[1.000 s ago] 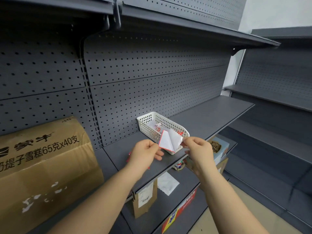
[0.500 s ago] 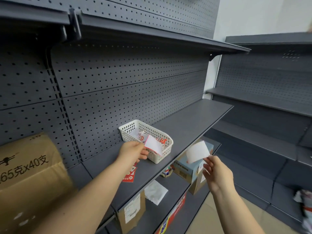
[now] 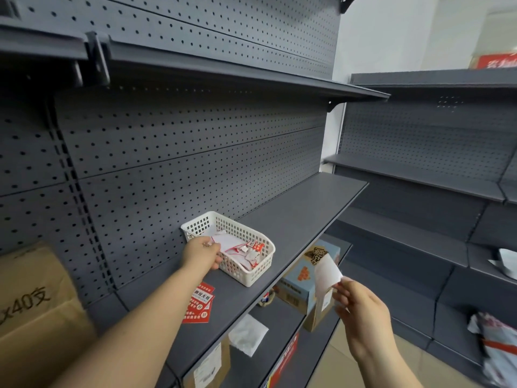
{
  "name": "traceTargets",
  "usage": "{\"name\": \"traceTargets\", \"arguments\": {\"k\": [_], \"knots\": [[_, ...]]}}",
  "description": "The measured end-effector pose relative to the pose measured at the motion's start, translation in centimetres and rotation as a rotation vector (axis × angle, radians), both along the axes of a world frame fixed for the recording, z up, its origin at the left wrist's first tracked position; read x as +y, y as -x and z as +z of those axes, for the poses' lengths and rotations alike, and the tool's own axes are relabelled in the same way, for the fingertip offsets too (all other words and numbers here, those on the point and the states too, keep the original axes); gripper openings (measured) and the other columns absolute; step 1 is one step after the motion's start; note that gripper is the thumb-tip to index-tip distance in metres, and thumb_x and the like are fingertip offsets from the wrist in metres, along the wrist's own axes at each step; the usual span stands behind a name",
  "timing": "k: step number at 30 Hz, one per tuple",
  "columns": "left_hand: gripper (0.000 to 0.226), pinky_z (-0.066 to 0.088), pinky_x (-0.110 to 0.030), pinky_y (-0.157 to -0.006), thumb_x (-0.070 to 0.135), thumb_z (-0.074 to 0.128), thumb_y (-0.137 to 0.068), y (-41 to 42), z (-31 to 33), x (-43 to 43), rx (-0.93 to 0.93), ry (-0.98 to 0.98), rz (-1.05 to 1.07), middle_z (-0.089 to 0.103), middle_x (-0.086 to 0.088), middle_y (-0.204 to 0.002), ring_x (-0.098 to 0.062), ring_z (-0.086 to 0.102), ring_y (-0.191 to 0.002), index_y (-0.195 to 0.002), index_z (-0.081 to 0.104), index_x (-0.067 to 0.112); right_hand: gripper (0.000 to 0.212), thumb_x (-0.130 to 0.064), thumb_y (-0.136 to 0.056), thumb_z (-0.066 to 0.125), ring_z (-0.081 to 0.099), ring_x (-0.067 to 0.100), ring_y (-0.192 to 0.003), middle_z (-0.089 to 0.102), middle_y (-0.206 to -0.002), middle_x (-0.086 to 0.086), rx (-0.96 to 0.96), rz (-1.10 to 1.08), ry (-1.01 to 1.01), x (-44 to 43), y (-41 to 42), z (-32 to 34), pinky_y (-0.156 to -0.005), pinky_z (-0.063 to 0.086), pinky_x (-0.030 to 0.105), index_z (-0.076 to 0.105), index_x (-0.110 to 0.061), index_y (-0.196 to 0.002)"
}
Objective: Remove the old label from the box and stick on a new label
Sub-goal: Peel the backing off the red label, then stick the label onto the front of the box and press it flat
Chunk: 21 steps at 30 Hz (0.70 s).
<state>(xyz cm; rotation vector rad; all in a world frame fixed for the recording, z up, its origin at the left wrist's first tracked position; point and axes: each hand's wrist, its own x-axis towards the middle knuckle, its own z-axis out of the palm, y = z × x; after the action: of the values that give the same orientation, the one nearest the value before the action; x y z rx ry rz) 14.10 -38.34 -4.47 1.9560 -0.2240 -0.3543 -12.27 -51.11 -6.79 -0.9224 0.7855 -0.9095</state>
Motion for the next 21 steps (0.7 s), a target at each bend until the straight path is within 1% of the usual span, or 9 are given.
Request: {"name": "traceTargets", "arguments": {"k": [2, 5, 7, 8, 11, 13, 15, 19, 21], "knots": [[0.028, 0.049, -0.028, -0.053, 0.013, 0.055, -0.094, 1.6, 0.1, 1.2, -0.036, 0.014, 0.020, 0.070, -0.008, -0.073, -0.022, 0.061, -0.053, -0.123, 0.058, 0.011, 0.018, -0.011, -0.087, 0.059, 0.052, 0.017, -0.060, 0.059, -0.068, 0.010, 0.019, 0.025, 0.064, 1.5, -0.8, 0.5, -0.063, 0.038, 0.030, 0.069, 0.002, -0.080], [0.017, 0.045, -0.025, -0.051, 0.018, 0.049, -0.099, 5.7, 1.0, 3.6, 0.007, 0.116, -0.088, 0.072, -0.007, -0.080, -0.022, 0.066, -0.060, -0.108, 0.062, 0.013, 0.018, -0.005, -0.084, 0.058, 0.061, 0.023, -0.074, 0.066, -0.078, 0.013, 0.028, 0.079, 0.169, 4.4, -3.0, 1.2, -0.070, 0.047, 0.033, 0.074, -0.004, -0.075], [0.024, 0.046, -0.025, -0.051, 0.022, 0.048, -0.100, 8.5, 1.5, 5.4, 0.081, 0.199, -0.147, 0.075, -0.009, -0.083, -0.024, 0.070, -0.068, -0.098, 0.068, 0.010, 0.021, -0.005, -0.082, 0.060, 0.064, 0.023, -0.080, 0.070, -0.077, 0.006, 0.052, 0.137, 0.250, 6.6, -4.7, 1.2, -0.076, 0.049, 0.035, 0.076, -0.013, -0.071], [0.027, 0.049, -0.025, -0.052, 0.025, 0.048, -0.100, 9.6, 1.7, 6.5, 0.119, 0.236, -0.145, 0.077, -0.009, -0.084, -0.024, 0.072, -0.071, -0.094, 0.070, 0.010, 0.022, -0.005, -0.082, 0.061, 0.065, 0.019, -0.080, 0.071, -0.074, 0.001, 0.071, 0.167, 0.306, 7.9, -5.5, 1.1, -0.076, 0.050, 0.031, 0.076, -0.017, -0.070], [0.028, 0.057, -0.028, -0.058, 0.029, 0.051, -0.100, 11.4, 1.8, 9.4, 0.220, 0.349, -0.095, 0.078, -0.006, -0.078, -0.019, 0.075, -0.069, -0.090, 0.072, 0.014, 0.026, -0.011, -0.081, 0.064, 0.061, 0.003, -0.071, 0.072, -0.072, -0.013, 0.097, 0.214, 0.656, 11.8, -7.4, 1.0, -0.066, 0.046, 0.014, 0.073, -0.030, -0.066], [0.025, 0.059, -0.027, -0.054, 0.027, 0.053, -0.099, 11.8, 1.7, 11.1, 0.265, 0.456, -0.052, 0.078, -0.004, -0.069, -0.016, 0.074, -0.061, -0.089, 0.071, 0.013, 0.018, -0.024, -0.080, 0.062, 0.059, 0.006, -0.079, 0.069, -0.074, -0.016, 0.136, 0.229, 1.015, 14.2, -8.1, 0.6, -0.073, 0.041, 0.014, 0.069, -0.037, -0.070], [0.026, 0.056, -0.023, -0.049, 0.028, 0.056, -0.097, 11.8, 1.3, 13.0, 0.283, 0.521, 0.021, 0.078, -0.008, -0.070, -0.017, 0.074, -0.060, -0.090, 0.073, 0.010, 0.012, -0.024, -0.081, 0.061, 0.056, 0.012, -0.084, 0.067, -0.080, -0.019, 0.146, 0.277, 1.253, 16.1, -8.9, -0.2, -0.080, 0.037, 0.015, 0.070, -0.031, -0.078], [0.022, 0.057, -0.027, -0.056, 0.029, 0.063, -0.092, 11.5, 0.4, 17.2, 0.300, 0.554, 0.149, 0.074, -0.016, -0.086, -0.024, 0.069, -0.071, -0.091, 0.075, 0.010, 0.018, -0.029, -0.083, 0.068, 0.051, 0.015, -0.097, 0.066, -0.098, -0.017, 0.112, 0.323, 1.542, 18.6, -9.6, -0.9, -0.086, 0.034, 0.029, 0.071, -0.029, -0.100], [0.017, 0.058, -0.030, -0.060, 0.026, 0.064, -0.091, 11.6, 0.1, 19.3, 0.306, 0.594, 0.171, 0.075, -0.015, -0.088, -0.026, 0.070, -0.072, -0.092, 0.073, 0.012, 0.019, -0.031, -0.081, 0.071, 0.052, 0.015, -0.101, 0.065, -0.101, -0.014, 0.059, 0.316, 1.568, 19.3, -9.6, -0.9, -0.089, 0.033, 0.031, 0.071, -0.027, -0.100]]}}
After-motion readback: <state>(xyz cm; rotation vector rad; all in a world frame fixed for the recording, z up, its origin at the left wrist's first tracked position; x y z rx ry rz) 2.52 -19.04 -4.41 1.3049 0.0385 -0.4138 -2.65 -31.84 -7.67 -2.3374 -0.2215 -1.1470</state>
